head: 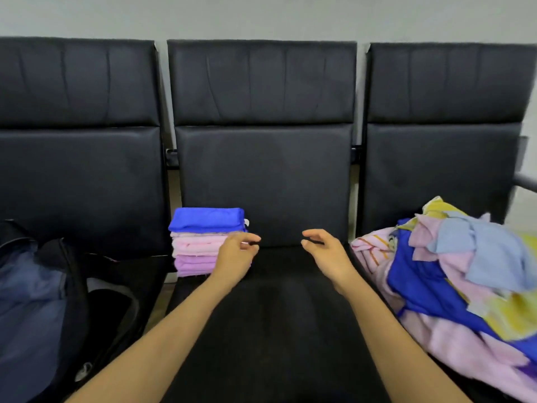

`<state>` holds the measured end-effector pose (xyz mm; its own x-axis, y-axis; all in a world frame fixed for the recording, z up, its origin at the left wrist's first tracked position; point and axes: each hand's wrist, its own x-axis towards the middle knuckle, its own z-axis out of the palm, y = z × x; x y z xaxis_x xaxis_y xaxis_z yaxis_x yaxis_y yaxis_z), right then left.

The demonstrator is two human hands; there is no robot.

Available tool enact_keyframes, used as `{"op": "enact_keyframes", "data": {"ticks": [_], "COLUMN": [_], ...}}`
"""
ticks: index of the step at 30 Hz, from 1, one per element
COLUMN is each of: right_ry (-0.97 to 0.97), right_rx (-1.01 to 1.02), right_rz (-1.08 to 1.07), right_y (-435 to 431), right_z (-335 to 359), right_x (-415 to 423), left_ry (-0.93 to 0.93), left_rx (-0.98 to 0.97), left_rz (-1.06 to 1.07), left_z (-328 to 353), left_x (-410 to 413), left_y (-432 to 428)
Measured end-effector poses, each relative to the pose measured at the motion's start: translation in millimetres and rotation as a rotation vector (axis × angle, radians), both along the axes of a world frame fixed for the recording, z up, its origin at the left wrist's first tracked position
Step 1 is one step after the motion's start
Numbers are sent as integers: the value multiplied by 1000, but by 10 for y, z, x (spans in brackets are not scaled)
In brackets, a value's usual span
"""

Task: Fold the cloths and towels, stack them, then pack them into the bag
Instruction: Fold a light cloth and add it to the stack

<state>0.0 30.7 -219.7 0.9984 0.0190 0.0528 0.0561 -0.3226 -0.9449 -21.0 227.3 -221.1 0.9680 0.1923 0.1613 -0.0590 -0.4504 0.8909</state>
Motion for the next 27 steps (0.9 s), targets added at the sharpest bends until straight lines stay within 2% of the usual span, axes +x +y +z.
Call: {"op": "enact_keyframes", "data": {"ticks": [6, 13, 18, 21, 24, 27], "right_ry": [-27, -15, 77, 82, 35, -32], "right_rx": [-72, -362, -656, -768, -786, -667], "right_rz": [-335, -634, -577, -512, -481, -539], "right_y": [-1179, -2258, -2725, -2836, -2867, -2874], "right_z": [-54, -253, -493, -617, -650, -631], "right_x": [-394, -440, -453, -425, -401, -400], "left_ry": [145, 276, 259, 150, 60, -15], "left_rx": [-48, -82, -37, 58, 66, 112], "left_rz": [-290, -530, -654, -657, -582, -476], "left_z": [-119, -216, -221, -204, -173, -185], "left_x": [-149, -113, 30, 141, 333, 548], "left_y": [-1214, -2450, -3161, -3401, -3620, -3782]}}
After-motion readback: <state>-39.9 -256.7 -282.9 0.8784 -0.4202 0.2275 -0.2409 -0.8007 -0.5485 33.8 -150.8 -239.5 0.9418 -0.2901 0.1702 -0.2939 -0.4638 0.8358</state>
